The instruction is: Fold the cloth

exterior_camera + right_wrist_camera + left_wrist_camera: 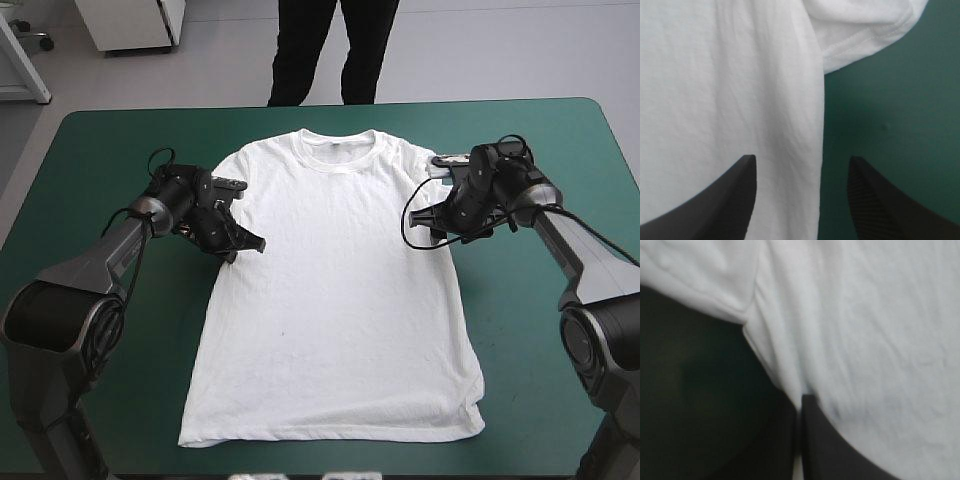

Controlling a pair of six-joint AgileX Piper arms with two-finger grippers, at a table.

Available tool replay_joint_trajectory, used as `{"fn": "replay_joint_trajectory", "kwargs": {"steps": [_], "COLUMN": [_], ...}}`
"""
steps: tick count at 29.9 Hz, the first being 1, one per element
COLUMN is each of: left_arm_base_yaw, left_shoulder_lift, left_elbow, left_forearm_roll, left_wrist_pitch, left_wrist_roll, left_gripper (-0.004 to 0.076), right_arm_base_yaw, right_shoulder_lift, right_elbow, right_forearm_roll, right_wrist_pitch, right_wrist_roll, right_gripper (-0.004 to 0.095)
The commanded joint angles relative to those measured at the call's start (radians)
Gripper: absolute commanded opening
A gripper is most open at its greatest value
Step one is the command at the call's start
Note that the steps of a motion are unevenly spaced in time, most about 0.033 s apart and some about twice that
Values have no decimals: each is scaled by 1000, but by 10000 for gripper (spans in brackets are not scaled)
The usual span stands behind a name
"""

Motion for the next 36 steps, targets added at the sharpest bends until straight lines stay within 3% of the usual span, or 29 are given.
{"fn": "replay_joint_trajectory", "kwargs": {"steps": [1,8,11,14,17,18,19,26,36], "left_arm_base_yaw": [-16,-16,-16,-16,-16,-16,-16,-14,-14], "left_shoulder_lift": [-19,-19,-19,-19,-19,-19,-19,-61,-206], "left_elbow": [-8,-8,-8,-8,-8,-8,-8,-61,-199], "left_forearm_roll": [-87,-87,-87,-87,-92,-94,-96,-87,-37], "left_wrist_pitch": [-22,-22,-22,-22,-22,-23,-23,-2,42], "left_wrist_roll": [-8,-8,-8,-8,-8,-8,-8,-8,19], "left_gripper": [-9,-9,-9,-9,-9,-9,-9,-9,-9], "right_arm_base_yaw": [-5,-5,-5,-5,-5,-5,-5,-5,-6], "right_shoulder_lift": [-7,59,86,97,97,97,95,53,-102], "right_elbow": [-33,-33,-33,-33,-33,-33,-33,-56,-272], "right_forearm_roll": [-4,-1,11,47,59,59,57,23,-36], "right_wrist_pitch": [-37,-66,-60,-60,-60,-59,-55,-31,32], "right_wrist_roll": [-15,-11,-7,-9,-11,-16,-16,-52,-52], "right_gripper": [514,502,439,330,120,5,-13,-17,-17]}}
